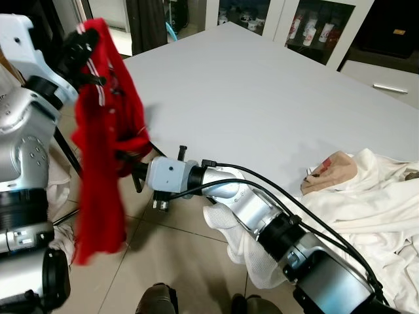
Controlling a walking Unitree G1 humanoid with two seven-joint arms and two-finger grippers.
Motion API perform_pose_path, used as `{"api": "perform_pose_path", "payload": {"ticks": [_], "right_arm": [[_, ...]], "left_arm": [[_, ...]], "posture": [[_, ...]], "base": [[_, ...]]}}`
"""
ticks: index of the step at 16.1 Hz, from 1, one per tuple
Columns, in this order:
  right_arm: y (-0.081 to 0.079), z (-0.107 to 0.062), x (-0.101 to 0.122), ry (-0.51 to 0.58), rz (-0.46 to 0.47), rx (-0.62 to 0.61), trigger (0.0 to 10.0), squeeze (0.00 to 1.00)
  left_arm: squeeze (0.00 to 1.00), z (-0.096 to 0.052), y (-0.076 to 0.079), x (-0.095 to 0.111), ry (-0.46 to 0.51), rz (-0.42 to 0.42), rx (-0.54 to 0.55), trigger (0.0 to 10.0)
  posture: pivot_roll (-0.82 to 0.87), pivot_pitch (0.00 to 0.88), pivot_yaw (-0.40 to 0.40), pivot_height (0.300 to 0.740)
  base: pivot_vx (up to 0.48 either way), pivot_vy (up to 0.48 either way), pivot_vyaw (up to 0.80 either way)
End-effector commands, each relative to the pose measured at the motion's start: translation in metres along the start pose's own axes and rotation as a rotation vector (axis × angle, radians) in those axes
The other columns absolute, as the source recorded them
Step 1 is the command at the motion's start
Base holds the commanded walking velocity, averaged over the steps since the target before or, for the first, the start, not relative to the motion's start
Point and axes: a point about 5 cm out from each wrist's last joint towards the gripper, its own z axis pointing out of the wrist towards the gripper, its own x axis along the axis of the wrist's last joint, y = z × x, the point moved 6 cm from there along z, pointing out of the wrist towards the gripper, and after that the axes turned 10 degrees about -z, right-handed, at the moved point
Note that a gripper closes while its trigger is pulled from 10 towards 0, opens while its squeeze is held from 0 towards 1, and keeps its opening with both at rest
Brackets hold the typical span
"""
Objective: Hang hanger
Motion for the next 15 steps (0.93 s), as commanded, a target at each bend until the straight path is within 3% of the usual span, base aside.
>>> {"api": "perform_pose_path", "payload": {"ticks": [1, 3, 6, 15], "right_arm": [[0.002, 0.002, -0.001, -0.006, -0.032, 0.003, 10.0, 0.0], [0.01, 0.004, -0.002, -0.018, -0.079, -0.026, 10.0, 0.0], [0.018, 0.003, -0.004, -0.026, -0.101, -0.045, 10.0, 0.0], [0.023, -0.01, -0.022, -0.046, -0.025, -0.076, 10.0, 0.0]], "left_arm": [[0.0, 0.002, 0.02, 0.003, 0.01, -0.008, -0.086, 10.0], [0.0, -0.003, 0.04, -0.006, -0.029, -0.028, -0.178, 10.0], [0.0, -0.011, 0.049, -0.011, -0.058, -0.043, -0.243, 10.0], [0.0, -0.036, 0.051, 0.003, -0.074, -0.035, -0.307, 10.0]], "posture": [[0.14, 0.059, -0.019, 0.74], [0.14, 0.062, -0.02, 0.74], [0.14, 0.064, -0.022, 0.74], [0.15, 0.065, -0.025, 0.74]], "base": [[0.0, 0.0, 0.0], [0.0, 0.0, 0.0], [0.0, 0.0, 0.0], [0.0, 0.0, 0.0]]}}
